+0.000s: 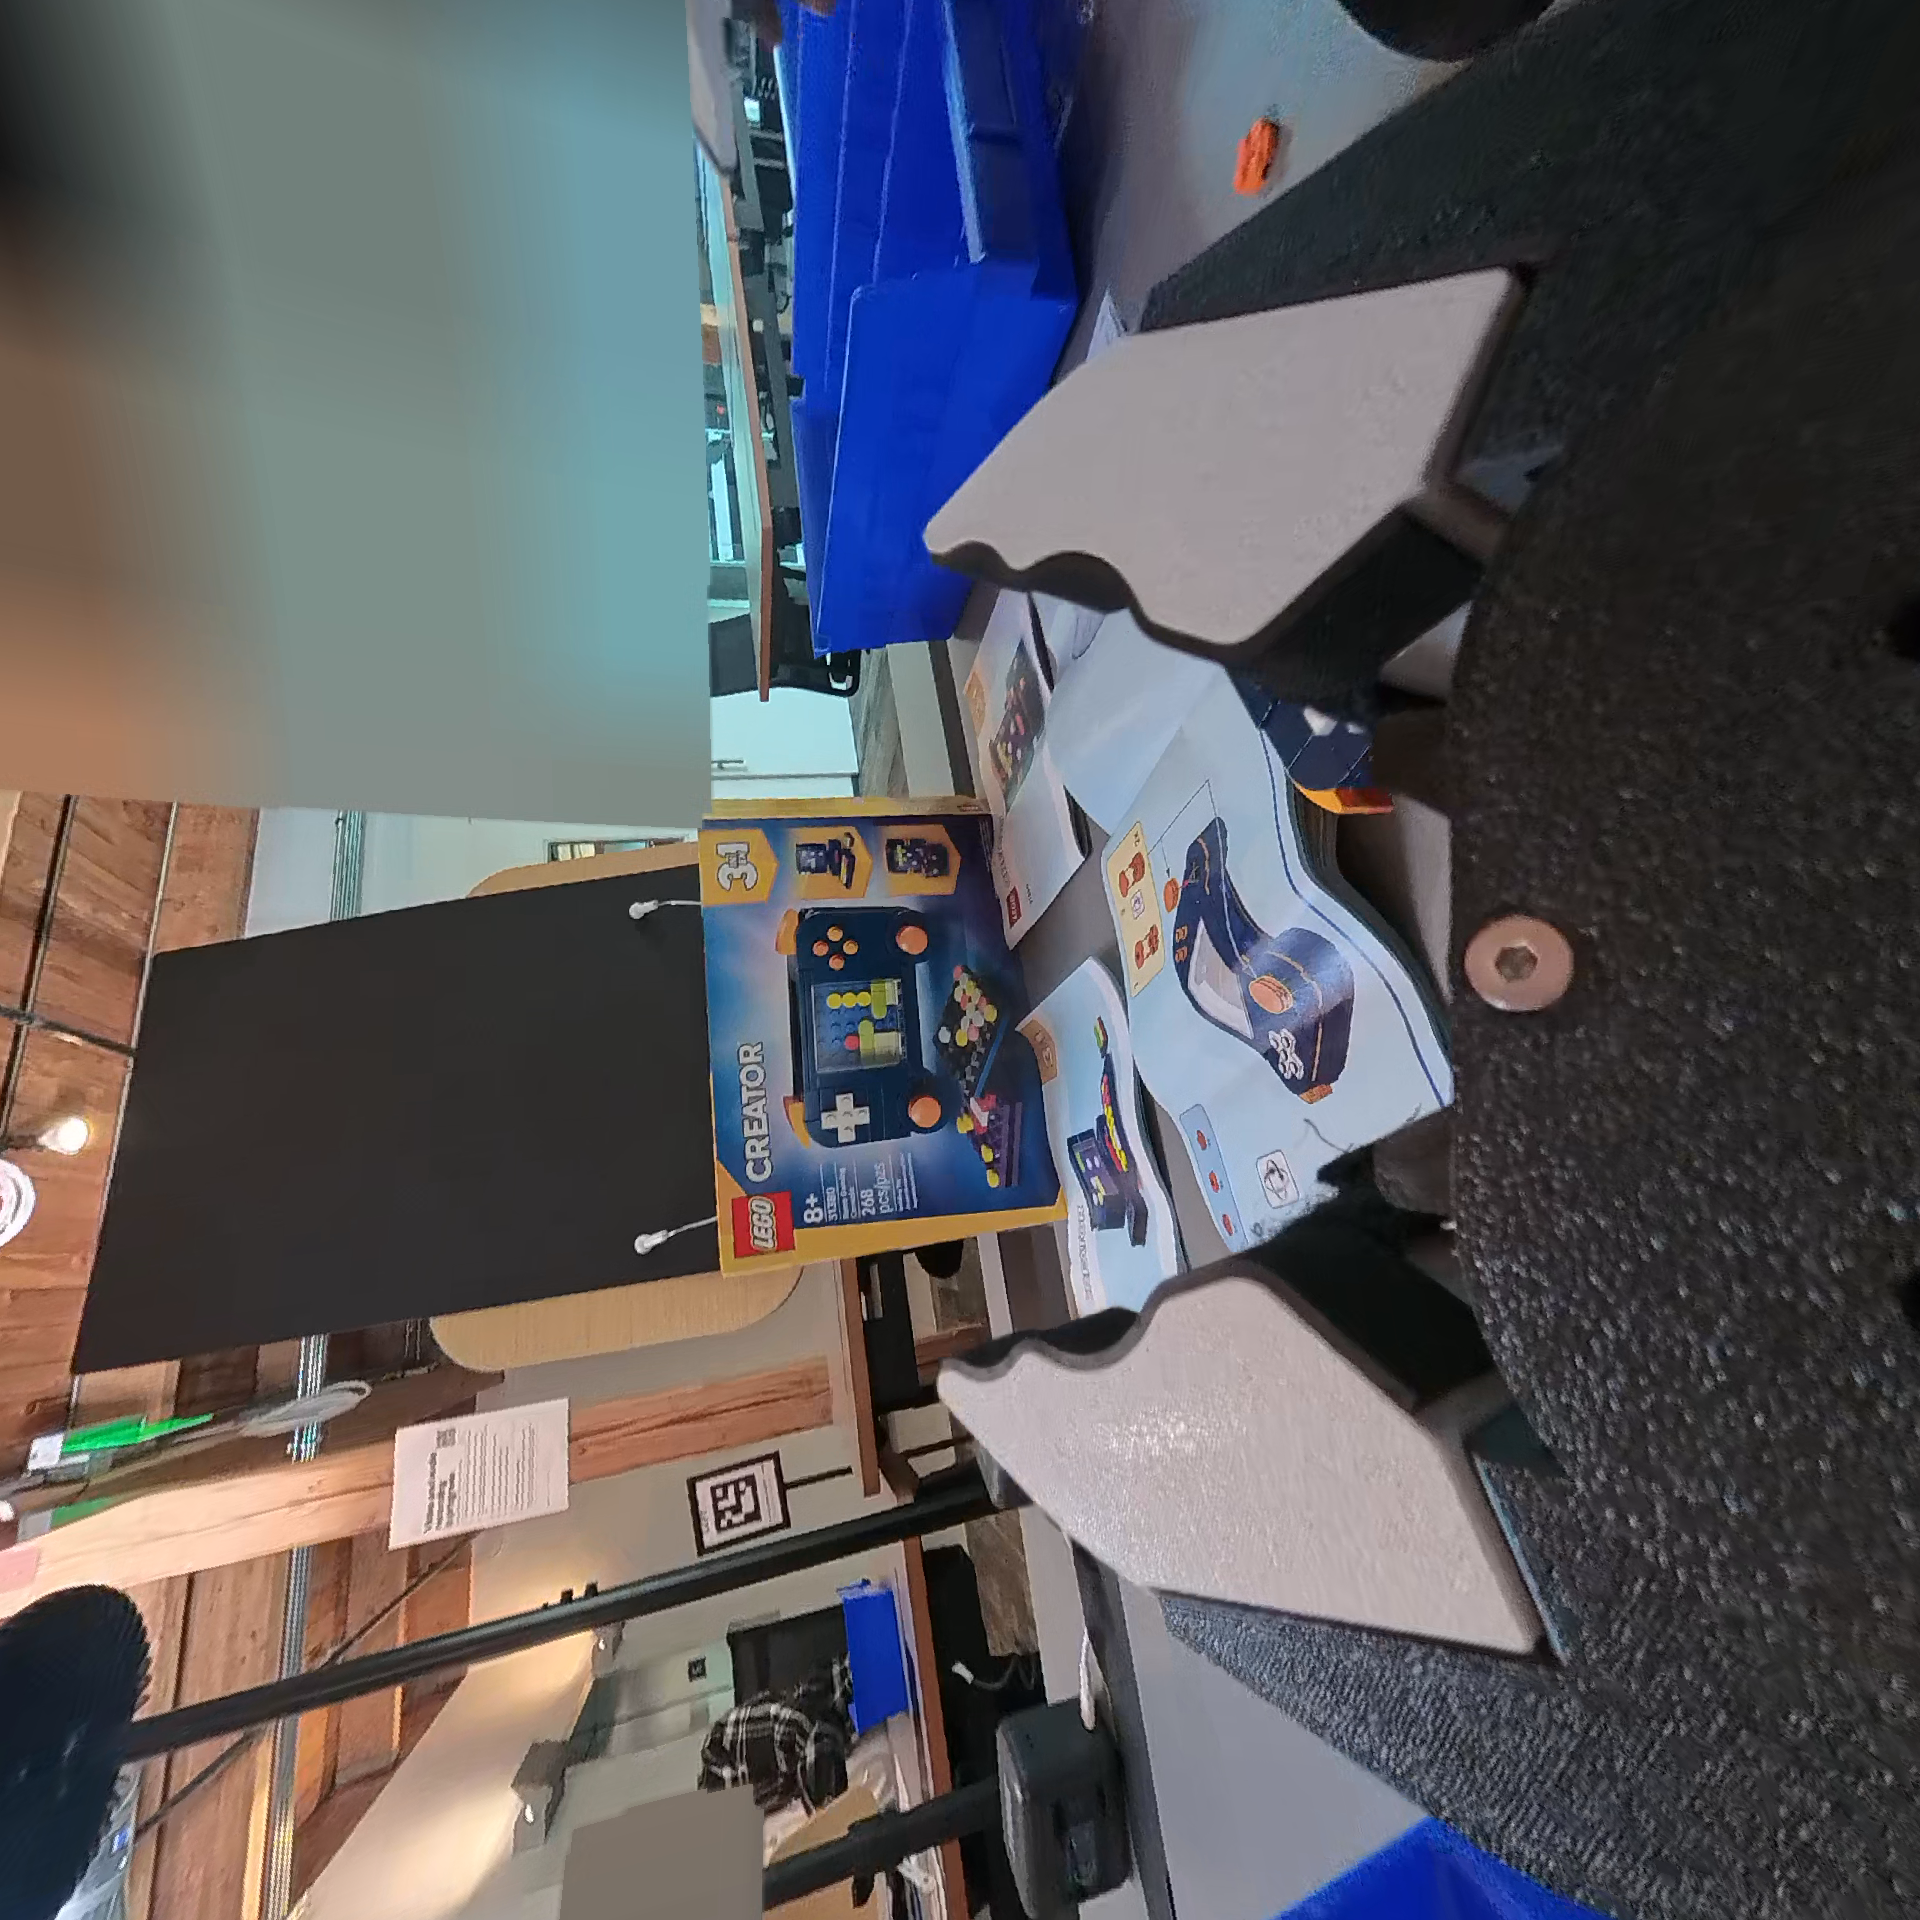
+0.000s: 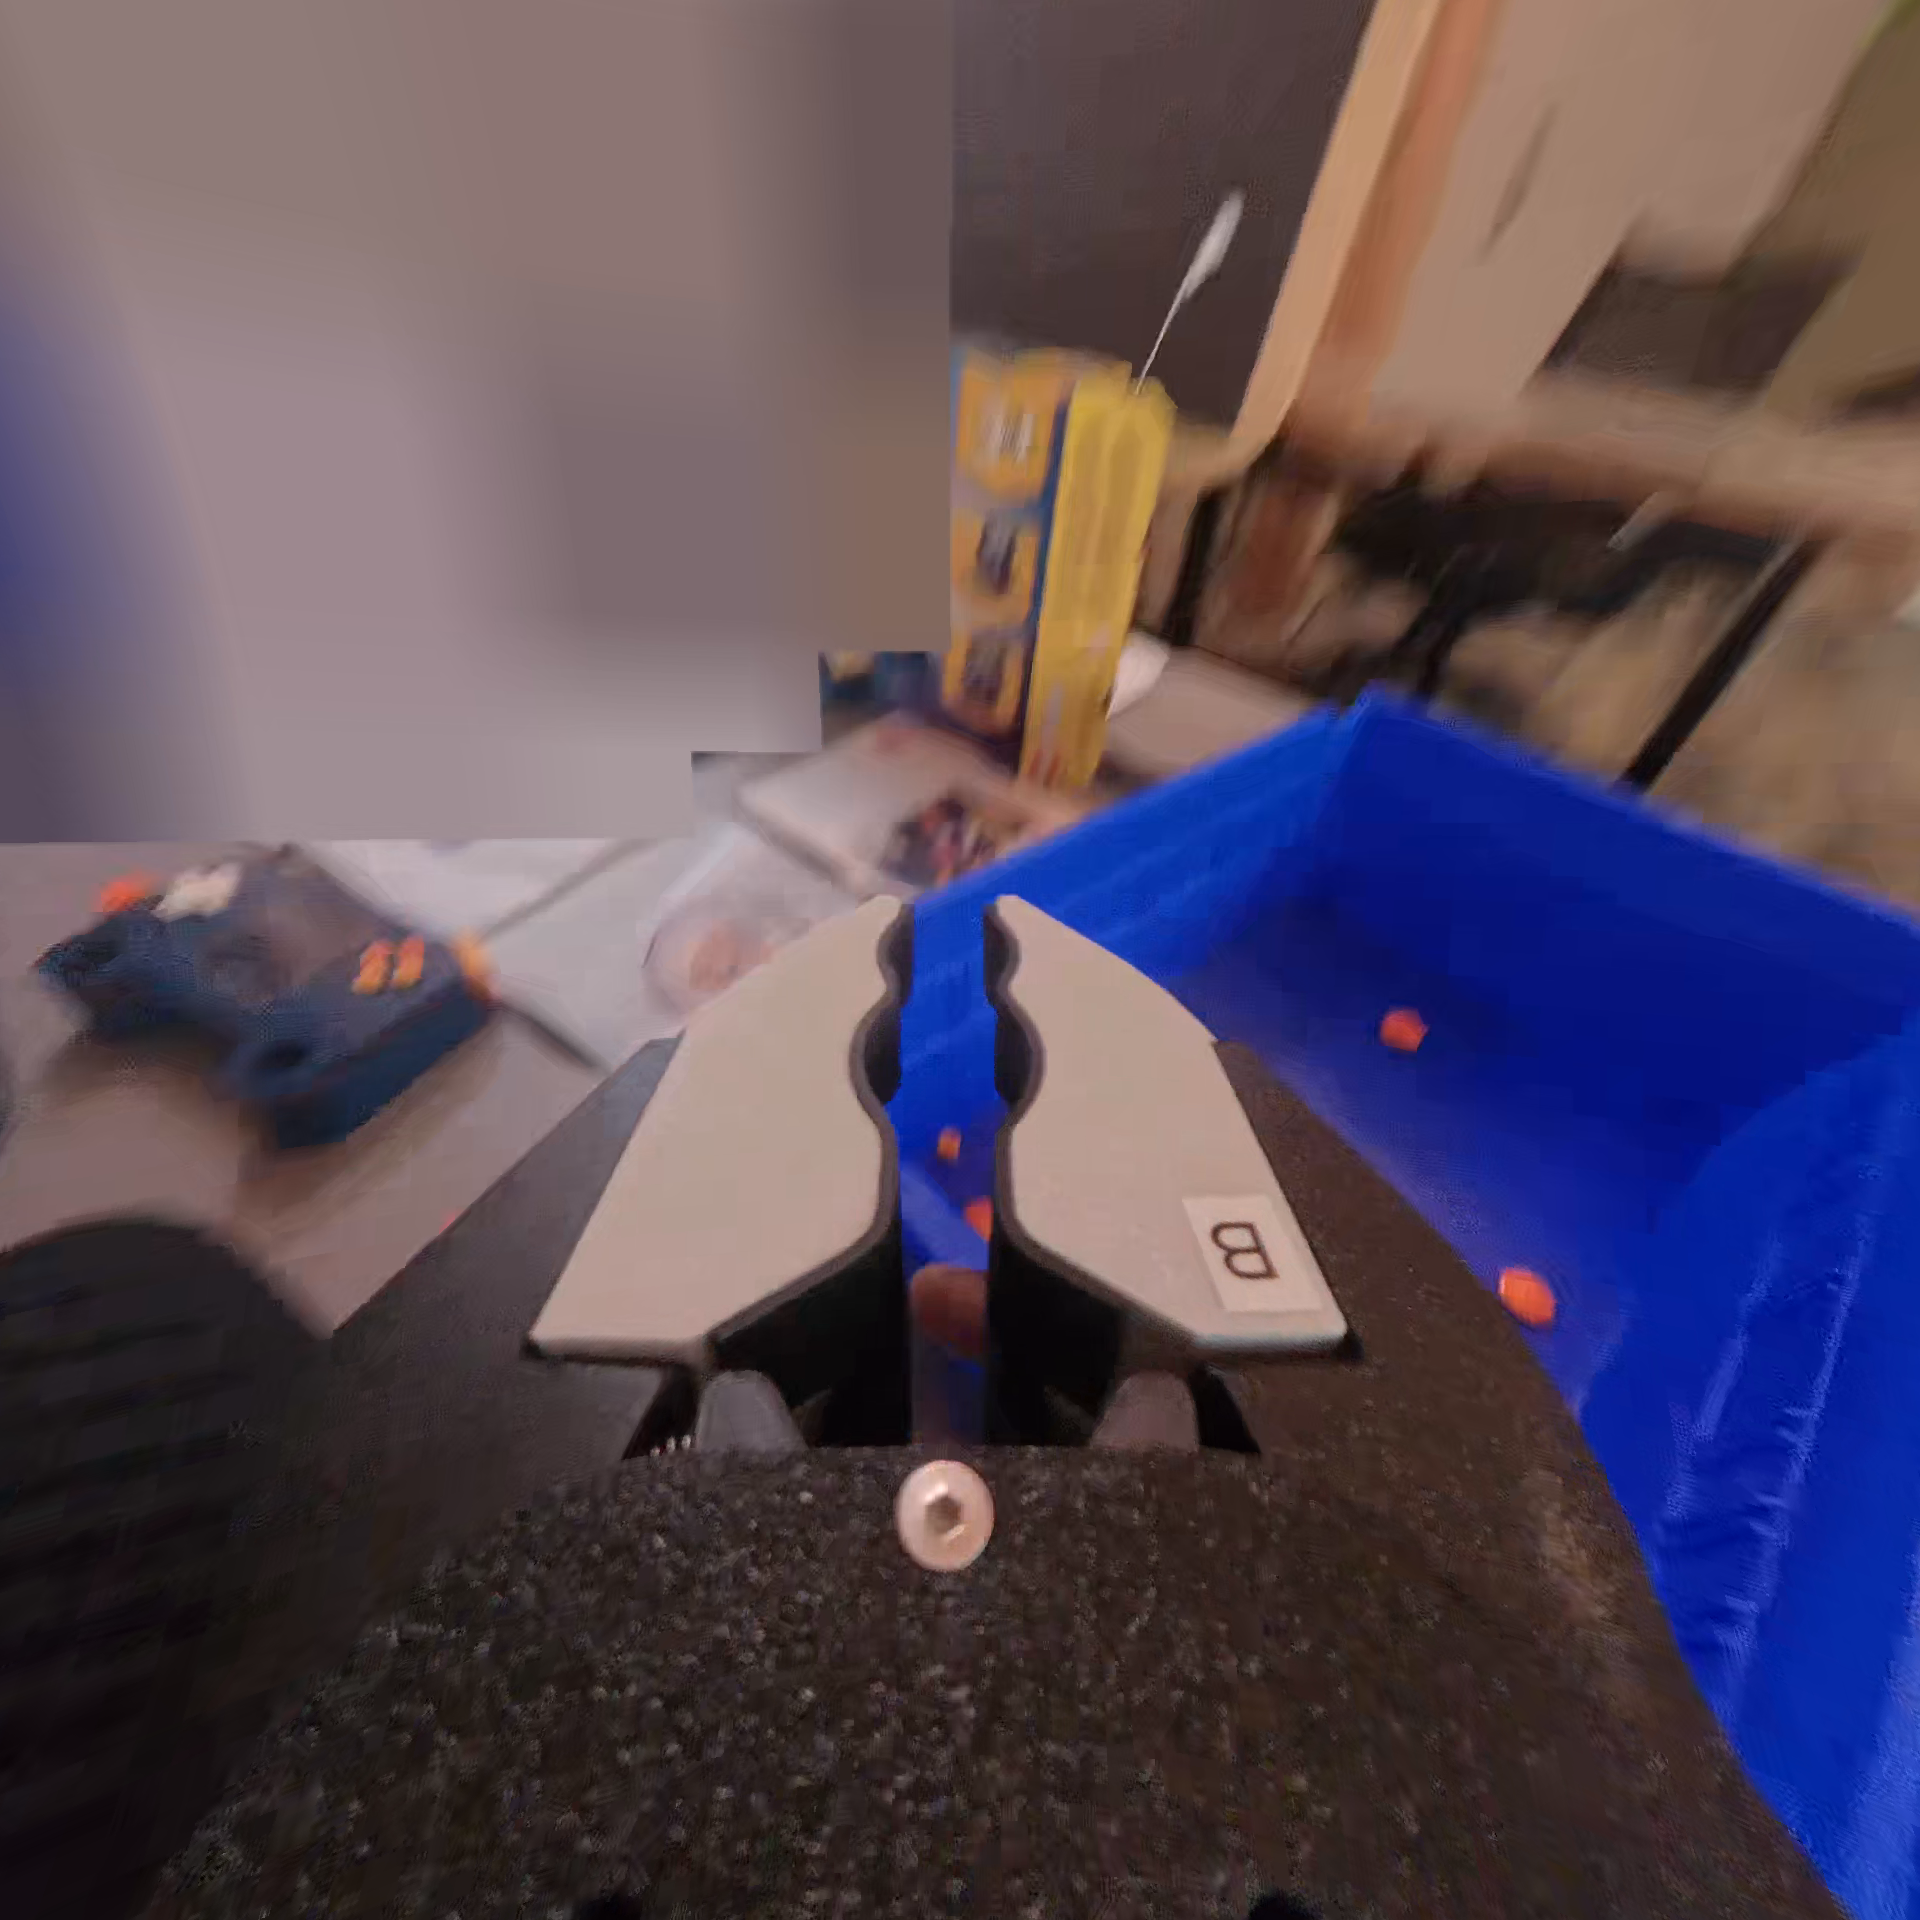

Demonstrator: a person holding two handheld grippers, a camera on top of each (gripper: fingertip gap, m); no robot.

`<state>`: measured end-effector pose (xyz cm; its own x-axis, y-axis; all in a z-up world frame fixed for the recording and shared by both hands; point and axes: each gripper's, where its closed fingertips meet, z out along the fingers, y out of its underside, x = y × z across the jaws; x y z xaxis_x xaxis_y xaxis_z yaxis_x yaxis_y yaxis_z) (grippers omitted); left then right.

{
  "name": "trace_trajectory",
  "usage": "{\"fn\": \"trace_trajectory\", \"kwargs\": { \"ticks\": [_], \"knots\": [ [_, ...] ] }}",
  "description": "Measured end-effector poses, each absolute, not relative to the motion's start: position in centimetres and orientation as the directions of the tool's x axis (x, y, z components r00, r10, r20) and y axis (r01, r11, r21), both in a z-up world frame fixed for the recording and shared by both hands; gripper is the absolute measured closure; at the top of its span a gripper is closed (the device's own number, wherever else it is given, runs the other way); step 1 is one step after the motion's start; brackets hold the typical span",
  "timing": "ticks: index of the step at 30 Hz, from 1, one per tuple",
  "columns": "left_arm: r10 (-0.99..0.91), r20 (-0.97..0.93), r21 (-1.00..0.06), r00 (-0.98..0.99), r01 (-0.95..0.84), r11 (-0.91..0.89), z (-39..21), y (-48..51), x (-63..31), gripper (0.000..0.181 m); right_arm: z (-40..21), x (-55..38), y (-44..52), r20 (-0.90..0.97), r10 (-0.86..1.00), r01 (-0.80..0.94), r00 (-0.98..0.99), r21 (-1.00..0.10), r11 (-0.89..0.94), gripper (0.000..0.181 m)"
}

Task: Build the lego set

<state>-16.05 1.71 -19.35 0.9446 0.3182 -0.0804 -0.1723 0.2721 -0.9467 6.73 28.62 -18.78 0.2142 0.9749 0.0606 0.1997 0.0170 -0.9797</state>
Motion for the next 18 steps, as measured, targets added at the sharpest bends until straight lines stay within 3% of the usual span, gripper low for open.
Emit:
{"fn": "trace_trajectory", "kwargs": {
  "ticks": [2, 3, 6, 8, 11, 13, 18],
  "knots": [
    [0.296, -0.088, -0.947, 0.951, -0.172, 0.272, -19.4, 1.9, -15.7, 0.049, -20.0, 6.8, 28.8, -0.047, 0.997, 0.514, 0.057, -0.855, -0.069, 0.147],
    [0.290, -0.087, -0.947, 0.953, -0.170, 0.273, -19.4, 2.0, -15.6, 0.050, -21.1, 7.3, 29.1, -0.084, 0.996, 0.659, -0.014, -0.750, -0.054, 0.146],
    [0.286, -0.066, -0.946, 0.956, -0.151, 0.286, -19.4, 1.8, -15.8, 0.051, -25.1, 8.6, 32.1, -0.088, 0.981, 0.895, -0.173, -0.430, 0.119, 0.162],
    [0.291, -0.050, -0.945, 0.956, -0.139, 0.296, -19.3, 1.6, -16.1, 0.051, -27.3, 8.8, 31.4, -0.244, 0.906, 0.909, -0.345, -0.326, 0.258, 0.168],
    [0.300, -0.030, -0.946, 0.954, -0.124, 0.299, -19.4, 1.5, -16.5, 0.051, -30.4, 9.2, 32.0, -0.306, 0.756, 0.813, -0.578, -0.286, 0.507, 0.168],
    [0.302, -0.029, -0.947, 0.953, -0.123, 0.296, -19.5, 1.5, -16.6, 0.052, -31.5, 9.2, 31.7, -0.314, 0.632, 0.706, -0.708, -0.346, 0.618, 0.163],
    [0.313, -0.042, -0.953, 0.949, -0.132, 0.273, -19.8, 1.7, -16.7, 0.053, -32.7, 8.6, 31.3, -0.184, 0.479, 0.511, -0.858, -0.393, 0.765, 0.157]
  ]
}}
